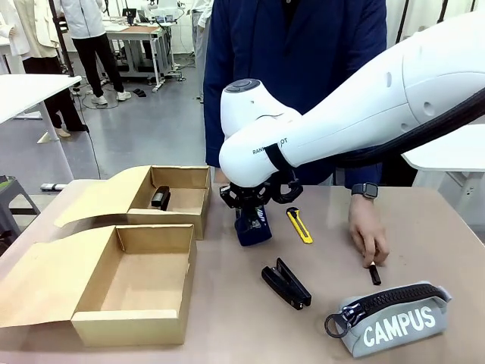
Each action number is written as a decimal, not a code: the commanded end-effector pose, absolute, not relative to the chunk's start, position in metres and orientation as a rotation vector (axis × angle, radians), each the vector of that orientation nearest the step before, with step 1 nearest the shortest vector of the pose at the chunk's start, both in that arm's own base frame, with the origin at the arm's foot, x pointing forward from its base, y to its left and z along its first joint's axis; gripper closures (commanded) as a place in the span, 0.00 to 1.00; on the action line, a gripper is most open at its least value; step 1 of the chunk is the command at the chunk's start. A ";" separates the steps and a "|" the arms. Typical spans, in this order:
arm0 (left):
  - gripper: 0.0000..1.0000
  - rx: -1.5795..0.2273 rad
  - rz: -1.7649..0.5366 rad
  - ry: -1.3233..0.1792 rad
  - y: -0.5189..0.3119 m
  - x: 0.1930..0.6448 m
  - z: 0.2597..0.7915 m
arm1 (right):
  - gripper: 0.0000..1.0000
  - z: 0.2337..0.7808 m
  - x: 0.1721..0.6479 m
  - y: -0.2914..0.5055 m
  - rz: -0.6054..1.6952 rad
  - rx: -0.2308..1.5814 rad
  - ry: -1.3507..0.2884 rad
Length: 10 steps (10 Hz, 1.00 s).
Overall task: Place items inside the box.
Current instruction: Pick up a Pencil pouch or Stapler and place it inside the Mailer Box closest to the robot.
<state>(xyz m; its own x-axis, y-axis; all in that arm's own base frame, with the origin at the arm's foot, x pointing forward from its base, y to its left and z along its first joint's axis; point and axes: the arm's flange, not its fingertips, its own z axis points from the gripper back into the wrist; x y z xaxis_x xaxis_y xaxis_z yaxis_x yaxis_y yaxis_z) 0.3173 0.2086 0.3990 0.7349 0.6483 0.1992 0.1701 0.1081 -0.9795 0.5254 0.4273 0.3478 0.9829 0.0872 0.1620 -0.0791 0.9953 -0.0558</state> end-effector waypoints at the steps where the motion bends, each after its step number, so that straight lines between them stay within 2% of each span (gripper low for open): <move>1: 0.00 -1.450 0.378 -0.721 0.207 0.314 0.400 | 1.00 0.343 0.513 0.432 0.045 -0.060 -0.192; 4: 0.00 -1.450 0.378 -0.721 0.207 0.314 0.400 | 1.00 0.343 0.505 0.444 0.028 -0.102 -0.204; 6: 0.00 -1.450 0.378 -0.721 0.207 0.314 0.400 | 1.00 0.361 0.491 0.442 -0.021 -0.099 -0.159; 7: 0.00 -1.450 0.378 -0.721 0.207 0.314 0.400 | 1.00 0.386 0.472 0.435 -0.067 -0.096 -0.103; 8: 0.00 -1.450 0.378 -0.721 0.207 0.314 0.400 | 1.00 0.425 0.432 0.419 -0.110 -0.104 -0.004; 10: 0.00 -1.450 0.378 -0.721 0.207 0.314 0.400 | 1.00 0.480 0.345 0.381 -0.059 -0.184 0.009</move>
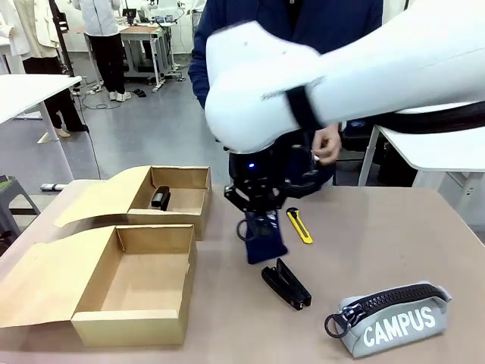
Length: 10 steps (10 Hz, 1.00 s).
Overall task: Place items inside the box.
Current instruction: Pick up a Pencil pouch or Stapler and place it inside the Mailer Box closest to the robot.
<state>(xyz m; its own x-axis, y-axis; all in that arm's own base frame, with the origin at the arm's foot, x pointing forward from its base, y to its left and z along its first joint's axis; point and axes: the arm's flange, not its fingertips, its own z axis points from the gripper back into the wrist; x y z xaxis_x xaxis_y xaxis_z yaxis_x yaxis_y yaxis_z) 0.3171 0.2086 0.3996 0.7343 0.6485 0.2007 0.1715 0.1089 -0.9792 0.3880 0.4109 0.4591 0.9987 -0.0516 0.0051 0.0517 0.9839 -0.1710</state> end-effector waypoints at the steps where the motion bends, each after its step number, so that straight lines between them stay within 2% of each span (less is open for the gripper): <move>1: 0.00 -1.450 0.378 -0.721 0.207 0.314 0.400 | 1.00 0.495 0.304 0.354 0.005 -0.128 -0.021; 3: 0.00 -1.450 0.378 -0.721 0.207 0.314 0.400 | 1.00 0.501 0.269 0.306 0.039 -0.031 -0.031; 5: 0.00 -1.450 0.378 -0.721 0.207 0.314 0.400 | 1.00 0.498 0.271 0.250 -0.216 0.083 -0.034; 6: 0.00 -1.450 0.378 -0.721 0.207 0.314 0.400 | 1.00 0.511 0.262 0.314 -0.026 -0.081 -0.028; 7: 0.00 -1.450 0.378 -0.721 0.207 0.314 0.400 | 1.00 0.511 0.262 0.314 -0.026 -0.081 -0.028; 8: 0.00 -1.450 0.378 -0.721 0.207 0.314 0.400 | 0.93 0.507 0.262 0.269 -0.117 -0.022 -0.032; 10: 0.00 -1.450 0.378 -0.721 0.207 0.314 0.400 | 0.93 0.511 0.296 0.182 -0.140 0.260 0.124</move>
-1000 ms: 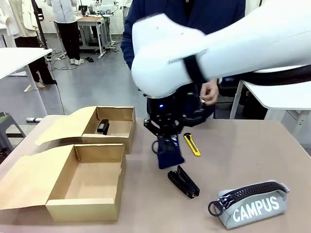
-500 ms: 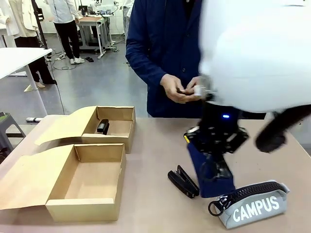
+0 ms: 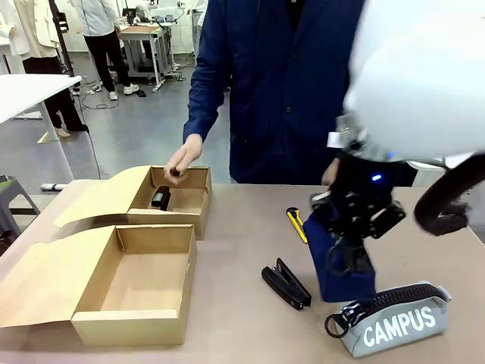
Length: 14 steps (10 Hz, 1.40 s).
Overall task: Place items inside the box.
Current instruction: Pick up a Pencil pouch or Stapler and place it inside the Mailer Box closest to the robot.
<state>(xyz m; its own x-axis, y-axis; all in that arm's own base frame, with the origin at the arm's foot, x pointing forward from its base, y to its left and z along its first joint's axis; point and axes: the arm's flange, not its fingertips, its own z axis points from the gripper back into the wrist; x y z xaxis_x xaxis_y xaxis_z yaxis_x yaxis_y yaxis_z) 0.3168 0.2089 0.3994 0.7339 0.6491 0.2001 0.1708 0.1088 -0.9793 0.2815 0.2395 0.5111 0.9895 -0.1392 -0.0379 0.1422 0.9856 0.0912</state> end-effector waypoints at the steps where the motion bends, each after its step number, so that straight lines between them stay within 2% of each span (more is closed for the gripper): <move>1: 0.00 -1.450 0.378 -0.721 0.207 0.314 0.400 | 0.93 0.506 0.306 0.123 -0.155 0.407 0.232; 3: 0.00 -1.450 0.378 -0.721 0.207 0.314 0.400 | 0.93 0.486 0.306 0.051 -0.224 0.531 0.275; 4: 0.00 -1.450 0.378 -0.721 0.207 0.314 0.400 | 0.93 0.481 0.302 0.044 -0.243 0.592 0.275; 6: 0.00 -1.450 0.378 -0.721 0.207 0.314 0.400 | 0.93 0.499 0.296 0.121 -0.180 0.518 0.210; 8: 0.00 -1.450 0.378 -0.721 0.207 0.314 0.400 | 0.93 0.530 0.268 0.220 -0.081 0.427 0.097; 10: 0.00 -1.450 0.378 -0.721 0.207 0.314 0.400 | 0.93 0.548 0.249 0.327 -0.209 0.416 0.069; 12: 0.00 -1.450 0.378 -0.721 0.207 0.314 0.400 | 0.93 0.550 0.259 0.407 -0.274 0.450 -0.014; 14: 0.00 -1.450 0.378 -0.721 0.207 0.314 0.400 | 0.93 0.533 0.269 0.472 -0.200 0.410 -0.035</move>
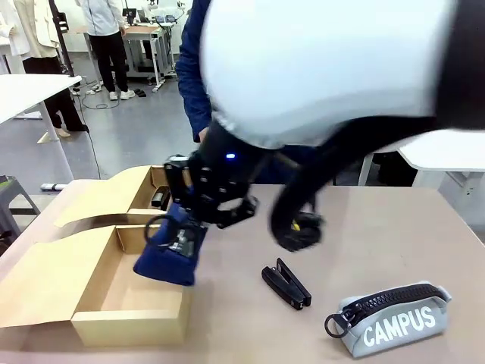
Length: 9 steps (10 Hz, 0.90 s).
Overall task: Place items inside the box.
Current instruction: Pick up a Pencil pouch or Stapler and place it inside the Mailer Box closest to the robot.
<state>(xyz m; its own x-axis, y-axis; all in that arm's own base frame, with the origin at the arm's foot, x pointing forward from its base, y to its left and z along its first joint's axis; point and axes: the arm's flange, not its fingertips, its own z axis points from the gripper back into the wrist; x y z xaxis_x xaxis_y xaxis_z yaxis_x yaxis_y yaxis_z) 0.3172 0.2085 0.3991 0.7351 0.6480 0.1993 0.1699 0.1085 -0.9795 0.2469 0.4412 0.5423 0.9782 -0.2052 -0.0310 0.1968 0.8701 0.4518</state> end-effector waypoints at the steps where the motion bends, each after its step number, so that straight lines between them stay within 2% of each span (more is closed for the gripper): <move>1: 0.00 -1.450 0.378 -0.721 0.207 0.314 0.400 | 0.93 0.532 0.273 0.465 -0.158 0.424 -0.042; 2: 0.00 -1.450 0.378 -0.721 0.207 0.314 0.400 | 0.93 0.542 0.247 0.441 -0.210 0.471 -0.018; 3: 0.00 -1.450 0.378 -0.721 0.207 0.314 0.400 | 0.93 0.542 0.247 0.441 -0.210 0.471 -0.018; 4: 0.00 -1.450 0.378 -0.721 0.207 0.314 0.400 | 0.93 0.525 0.267 0.456 -0.166 0.450 -0.016; 5: 0.00 -1.450 0.378 -0.721 0.207 0.314 0.400 | 0.93 0.518 0.260 0.497 -0.009 0.328 -0.051; 6: 0.00 -1.450 0.378 -0.721 0.207 0.314 0.400 | 0.93 0.515 0.266 0.529 0.069 0.308 -0.090; 9: 0.00 -1.450 0.378 -0.721 0.207 0.314 0.400 | 0.93 0.505 0.266 0.585 0.083 0.261 -0.124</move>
